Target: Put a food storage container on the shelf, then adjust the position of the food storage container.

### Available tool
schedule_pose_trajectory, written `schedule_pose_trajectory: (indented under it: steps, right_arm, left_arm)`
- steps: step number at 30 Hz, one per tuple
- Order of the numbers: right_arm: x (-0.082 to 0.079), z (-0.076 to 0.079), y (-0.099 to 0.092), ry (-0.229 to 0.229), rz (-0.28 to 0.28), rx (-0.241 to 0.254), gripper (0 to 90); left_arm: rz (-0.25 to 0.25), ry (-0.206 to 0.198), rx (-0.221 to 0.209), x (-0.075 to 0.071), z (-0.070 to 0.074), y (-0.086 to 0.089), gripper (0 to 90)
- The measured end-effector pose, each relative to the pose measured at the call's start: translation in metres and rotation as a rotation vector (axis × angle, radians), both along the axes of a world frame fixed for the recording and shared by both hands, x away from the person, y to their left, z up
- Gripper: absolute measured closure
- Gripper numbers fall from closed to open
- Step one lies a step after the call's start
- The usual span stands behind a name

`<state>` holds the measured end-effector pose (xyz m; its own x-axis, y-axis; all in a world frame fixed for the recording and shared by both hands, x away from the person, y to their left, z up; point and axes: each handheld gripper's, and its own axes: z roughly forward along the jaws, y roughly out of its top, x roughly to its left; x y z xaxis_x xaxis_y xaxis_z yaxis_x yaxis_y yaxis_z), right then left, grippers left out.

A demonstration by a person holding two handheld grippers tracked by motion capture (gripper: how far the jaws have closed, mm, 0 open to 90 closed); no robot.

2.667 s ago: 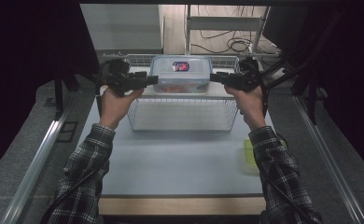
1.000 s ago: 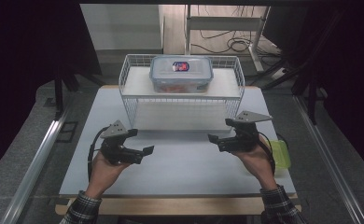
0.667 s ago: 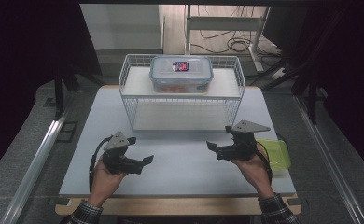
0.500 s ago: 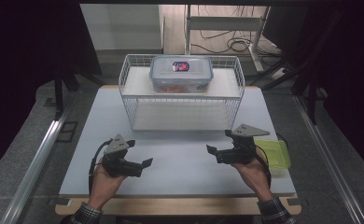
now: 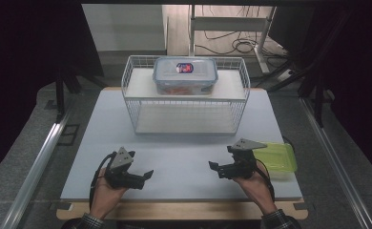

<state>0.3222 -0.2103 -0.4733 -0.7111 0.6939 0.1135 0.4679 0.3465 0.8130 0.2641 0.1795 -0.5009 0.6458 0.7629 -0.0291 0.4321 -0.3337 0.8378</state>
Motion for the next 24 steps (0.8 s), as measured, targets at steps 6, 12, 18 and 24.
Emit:
schedule_pose_trajectory:
  steps: [6,12,18,24]
  right_arm:
    - [0.006,0.002,-0.012,0.010,-0.051,0.005,1.8]
    - [0.015,0.007,-0.044,0.023,-0.163,-0.025,20.5]
    - [0.018,0.014,-0.073,0.022,-0.210,-0.082,53.2]
    - [0.020,0.016,-0.097,0.008,-0.246,-0.163,78.2]
  left_arm:
    - [-0.002,0.001,-0.006,0.002,-0.003,0.002,3.9]
    - [0.000,0.002,-0.004,0.003,-0.006,0.003,4.2]
    - [0.003,0.002,0.003,0.004,-0.008,0.003,4.4]
    - [0.004,0.006,0.006,0.005,-0.009,0.003,4.6]
